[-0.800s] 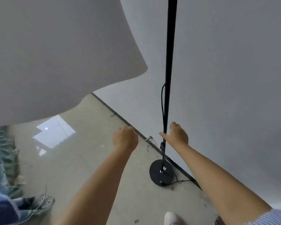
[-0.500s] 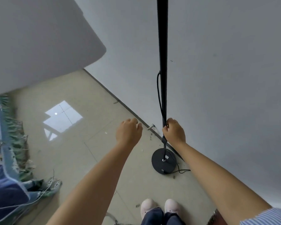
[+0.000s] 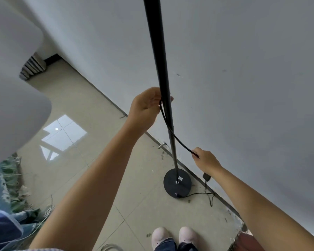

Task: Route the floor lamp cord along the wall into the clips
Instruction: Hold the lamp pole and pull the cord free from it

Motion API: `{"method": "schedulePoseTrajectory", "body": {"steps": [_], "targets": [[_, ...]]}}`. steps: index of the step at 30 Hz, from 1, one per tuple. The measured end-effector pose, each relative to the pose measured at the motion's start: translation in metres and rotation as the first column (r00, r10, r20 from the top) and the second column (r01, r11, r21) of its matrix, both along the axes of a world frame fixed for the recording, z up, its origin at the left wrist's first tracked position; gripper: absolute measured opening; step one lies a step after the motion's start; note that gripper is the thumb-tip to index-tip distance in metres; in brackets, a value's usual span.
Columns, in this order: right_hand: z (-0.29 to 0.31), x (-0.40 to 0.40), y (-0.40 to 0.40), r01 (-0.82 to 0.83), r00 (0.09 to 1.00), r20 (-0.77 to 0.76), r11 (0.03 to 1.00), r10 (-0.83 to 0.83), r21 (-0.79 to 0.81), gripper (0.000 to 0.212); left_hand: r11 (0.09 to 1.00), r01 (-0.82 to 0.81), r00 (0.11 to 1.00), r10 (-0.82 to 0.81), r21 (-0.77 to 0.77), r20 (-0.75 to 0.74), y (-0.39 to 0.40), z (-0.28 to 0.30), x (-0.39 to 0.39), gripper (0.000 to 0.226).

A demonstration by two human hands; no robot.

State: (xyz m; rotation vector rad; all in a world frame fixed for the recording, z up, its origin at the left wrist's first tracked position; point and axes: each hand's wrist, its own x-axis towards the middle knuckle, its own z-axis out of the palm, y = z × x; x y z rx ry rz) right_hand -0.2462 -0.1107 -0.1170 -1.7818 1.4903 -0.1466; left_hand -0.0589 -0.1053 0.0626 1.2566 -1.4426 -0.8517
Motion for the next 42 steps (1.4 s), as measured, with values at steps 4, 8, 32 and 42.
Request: {"method": "schedulePoseTrajectory", "body": {"steps": [4, 8, 32, 42], "targets": [[0.012, 0.007, -0.008, -0.067, 0.994, -0.087, 0.997, 0.064, -0.032, 0.018, 0.989, 0.138, 0.987, -0.134, 0.05, -0.084, 0.012, 0.008, -0.001, 0.031], [0.026, 0.034, -0.013, -0.141, 0.988, 0.053, 0.986, 0.146, -0.085, 0.025, 0.993, 0.108, 0.985, -0.114, 0.053, 0.127, 0.012, 0.013, -0.006, 0.026], [0.022, 0.351, -0.018, -0.579, 0.814, -0.097, 0.813, 0.572, -0.06, 0.043, 0.779, -0.62, 0.774, 0.626, -0.089, 0.096, 0.037, -0.022, 0.309, 0.04], [0.077, 0.599, -0.043, -0.732, 0.672, -0.222, 0.68, 0.706, -0.05, 0.038, 0.714, -0.693, 0.718, 0.696, -0.097, -0.012, 0.023, 0.016, 0.57, 0.035]]}}
